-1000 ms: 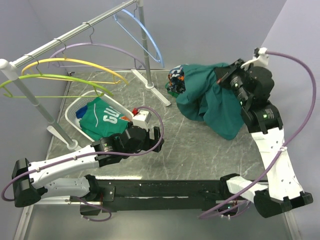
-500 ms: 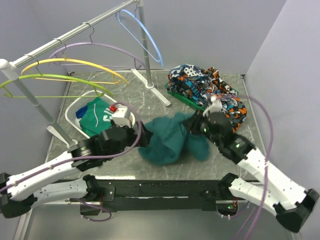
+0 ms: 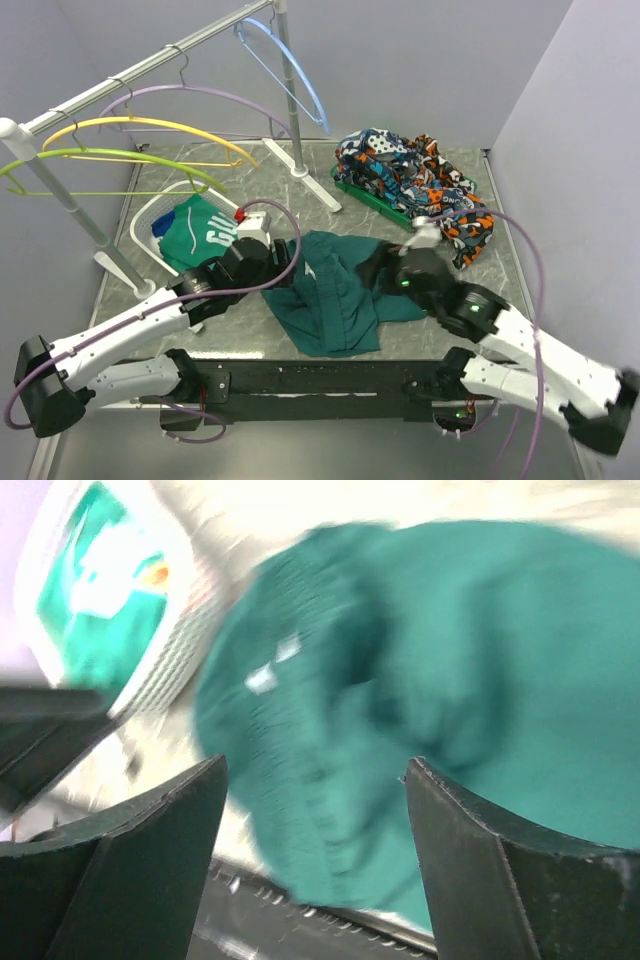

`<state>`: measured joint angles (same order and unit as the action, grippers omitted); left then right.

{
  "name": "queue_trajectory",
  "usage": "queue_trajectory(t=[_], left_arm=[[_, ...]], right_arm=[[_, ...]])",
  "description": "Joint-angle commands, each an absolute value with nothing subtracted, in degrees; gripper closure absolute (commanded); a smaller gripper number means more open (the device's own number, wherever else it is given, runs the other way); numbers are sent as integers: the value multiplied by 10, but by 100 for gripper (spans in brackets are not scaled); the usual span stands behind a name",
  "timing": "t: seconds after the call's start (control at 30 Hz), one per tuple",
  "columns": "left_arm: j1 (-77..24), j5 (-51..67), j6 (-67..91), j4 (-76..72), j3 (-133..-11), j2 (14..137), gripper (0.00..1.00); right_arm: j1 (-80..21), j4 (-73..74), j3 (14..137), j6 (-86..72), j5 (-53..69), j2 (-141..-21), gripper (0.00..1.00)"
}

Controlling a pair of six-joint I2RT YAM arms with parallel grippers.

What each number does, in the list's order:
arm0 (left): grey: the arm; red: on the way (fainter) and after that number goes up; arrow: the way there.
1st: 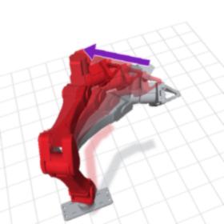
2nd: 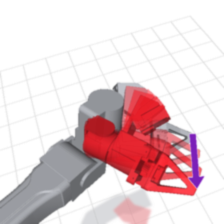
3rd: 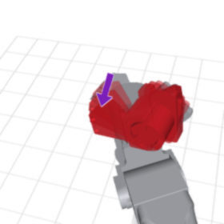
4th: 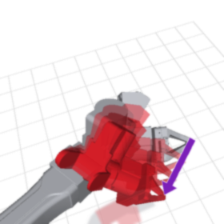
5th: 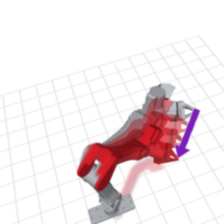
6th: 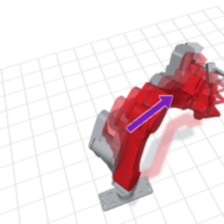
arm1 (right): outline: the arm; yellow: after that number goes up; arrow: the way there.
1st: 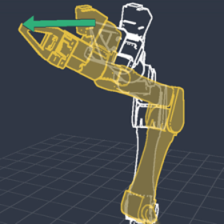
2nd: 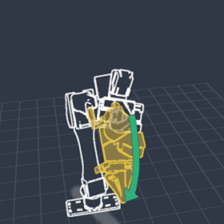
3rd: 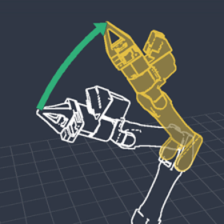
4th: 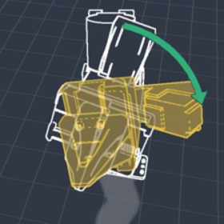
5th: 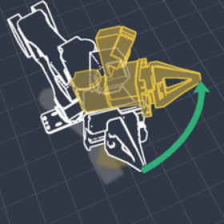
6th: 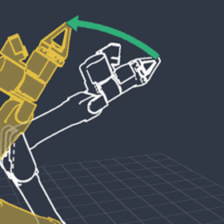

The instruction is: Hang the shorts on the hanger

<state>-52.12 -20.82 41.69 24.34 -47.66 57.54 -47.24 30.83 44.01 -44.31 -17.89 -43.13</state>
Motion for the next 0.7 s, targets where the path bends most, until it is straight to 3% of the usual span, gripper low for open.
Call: queue_trajectory(t=[0.0, 0.07, 0.23, 0.57, 0.67], left_arm=[[-479, -150, 424, 193, -466, 576, 30], [-462, -134, 421, 183, -468, 590, 32], [-436, -96, 409, 154, -477, 643, 34], [-425, -84, 412, 123, -511, 728, 37], [-425, -83, 414, 122, -517, 750, 39]], right_arm=[[-604, 280, 467, -485, -274, -533, 22], [-662, 274, 462, -508, -292, -566, 27], [-759, 271, 449, -584, -314, -621, 28], [-783, 279, 419, -647, -302, -744, 18], [-780, 279, 410, -656, -308, -760, 19]])
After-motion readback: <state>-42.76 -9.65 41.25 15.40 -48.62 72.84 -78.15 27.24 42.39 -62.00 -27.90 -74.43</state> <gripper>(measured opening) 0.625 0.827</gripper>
